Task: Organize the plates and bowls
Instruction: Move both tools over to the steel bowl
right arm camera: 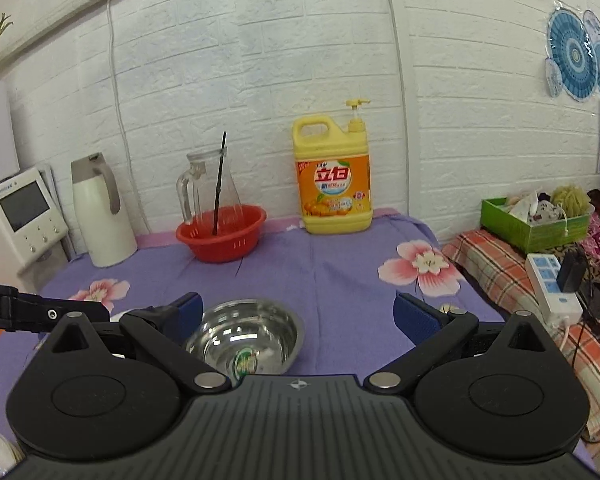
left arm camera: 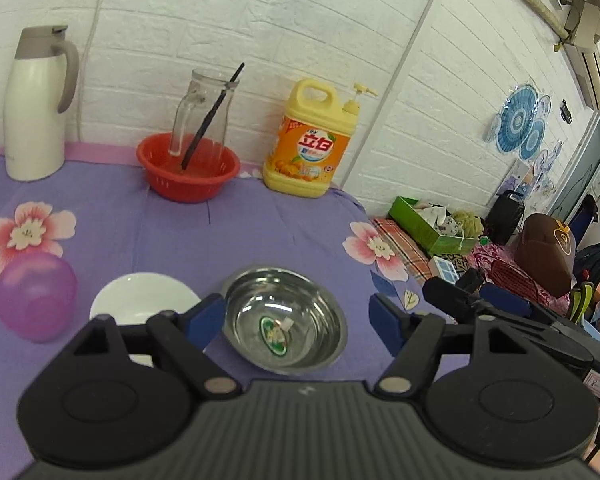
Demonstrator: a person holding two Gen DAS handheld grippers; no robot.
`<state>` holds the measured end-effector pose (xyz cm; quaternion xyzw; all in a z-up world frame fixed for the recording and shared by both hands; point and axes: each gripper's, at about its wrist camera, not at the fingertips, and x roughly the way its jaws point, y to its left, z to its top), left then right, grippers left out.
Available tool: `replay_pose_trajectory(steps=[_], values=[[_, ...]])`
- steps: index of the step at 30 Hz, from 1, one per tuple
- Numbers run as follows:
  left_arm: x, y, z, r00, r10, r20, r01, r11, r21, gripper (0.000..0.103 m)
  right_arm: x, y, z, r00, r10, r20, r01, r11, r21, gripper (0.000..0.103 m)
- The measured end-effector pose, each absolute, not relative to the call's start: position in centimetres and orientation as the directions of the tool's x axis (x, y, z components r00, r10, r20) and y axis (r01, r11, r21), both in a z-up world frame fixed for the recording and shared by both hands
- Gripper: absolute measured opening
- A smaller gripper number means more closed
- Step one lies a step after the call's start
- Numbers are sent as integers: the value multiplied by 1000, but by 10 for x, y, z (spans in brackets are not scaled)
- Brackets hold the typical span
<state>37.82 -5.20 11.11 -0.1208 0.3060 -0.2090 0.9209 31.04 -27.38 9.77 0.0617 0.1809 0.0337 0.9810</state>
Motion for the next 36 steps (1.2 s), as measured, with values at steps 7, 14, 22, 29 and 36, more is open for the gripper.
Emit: replay_pose_trajectory(steps=[7, 14, 22, 29, 36], values=[[442, -52, 63, 648, -459, -608, 273, 885, -377, 69, 370, -260, 41, 863, 115, -492, -69, 991, 111, 103], [452, -51, 50, 680, -483, -551, 332, 873, -356, 69, 374, -278, 13, 858, 118, -500, -19, 980, 199, 103], [424, -52, 94, 726, -480, -492, 368, 876, -311, 72, 371, -288, 10, 867, 160, -472, -15, 955, 296, 103], [413, -62, 108, 744, -461, -484, 376, 887, -267, 72, 369, -290, 12, 861, 182, -476, -33, 952, 305, 103], [430, -63, 87, 711, -474, -520, 369, 880, -298, 71, 367, -275, 9, 866, 173, -469, -63, 969, 241, 103]])
